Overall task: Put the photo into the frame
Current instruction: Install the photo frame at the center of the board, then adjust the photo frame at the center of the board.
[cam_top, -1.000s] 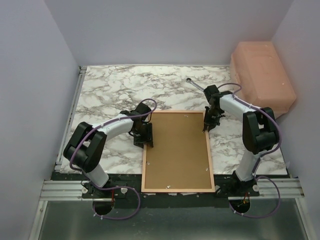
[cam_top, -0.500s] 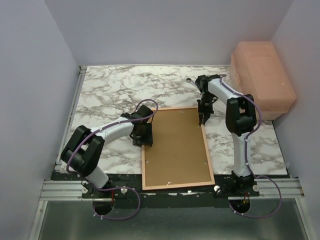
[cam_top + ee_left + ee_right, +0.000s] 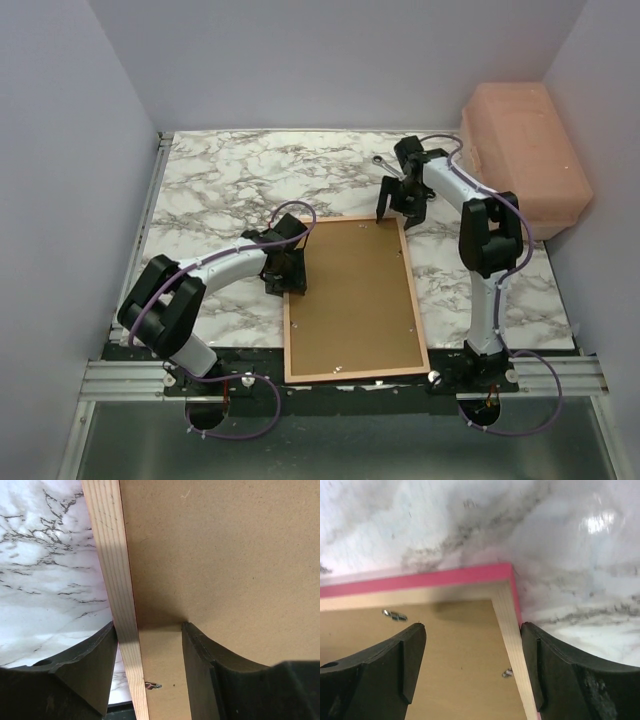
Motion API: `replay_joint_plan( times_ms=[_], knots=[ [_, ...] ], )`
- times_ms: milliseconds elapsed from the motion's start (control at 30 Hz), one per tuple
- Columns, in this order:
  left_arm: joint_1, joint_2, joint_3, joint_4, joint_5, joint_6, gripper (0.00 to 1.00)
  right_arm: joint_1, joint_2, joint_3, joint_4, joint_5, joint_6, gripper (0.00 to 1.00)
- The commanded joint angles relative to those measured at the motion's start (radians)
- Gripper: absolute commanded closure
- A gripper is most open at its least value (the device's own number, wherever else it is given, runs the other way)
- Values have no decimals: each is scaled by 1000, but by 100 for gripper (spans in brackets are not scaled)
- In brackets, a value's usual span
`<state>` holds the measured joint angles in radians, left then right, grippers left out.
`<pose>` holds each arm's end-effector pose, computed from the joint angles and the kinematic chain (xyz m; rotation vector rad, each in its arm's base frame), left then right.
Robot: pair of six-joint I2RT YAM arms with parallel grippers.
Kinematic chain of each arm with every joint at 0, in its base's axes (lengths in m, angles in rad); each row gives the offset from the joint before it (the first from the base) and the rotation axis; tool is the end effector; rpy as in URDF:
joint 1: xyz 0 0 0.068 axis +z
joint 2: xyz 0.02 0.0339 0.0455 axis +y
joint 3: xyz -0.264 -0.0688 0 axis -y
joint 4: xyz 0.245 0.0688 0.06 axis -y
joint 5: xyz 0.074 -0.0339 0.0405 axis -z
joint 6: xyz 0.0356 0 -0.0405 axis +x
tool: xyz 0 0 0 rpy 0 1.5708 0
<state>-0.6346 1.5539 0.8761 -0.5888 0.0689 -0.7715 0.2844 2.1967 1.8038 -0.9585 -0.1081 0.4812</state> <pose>0.2215 -0.1661 0.1661 -0.1850 2.9255 -0.3676 0.4287 0.1293 0.1823 0.2738 2.9537 0.2709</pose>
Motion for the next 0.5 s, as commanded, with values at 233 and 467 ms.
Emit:
replay_joint_plan(
  times_ms=[233, 467],
  knots=[
    [-74, -27, -79, 41, 378, -78, 49, 13, -359, -539, 158, -153, 73, 17],
    [-67, -21, -37, 97, 462, -71, 49, 38, -418, -661, 213, -345, 95, 17]
  ],
)
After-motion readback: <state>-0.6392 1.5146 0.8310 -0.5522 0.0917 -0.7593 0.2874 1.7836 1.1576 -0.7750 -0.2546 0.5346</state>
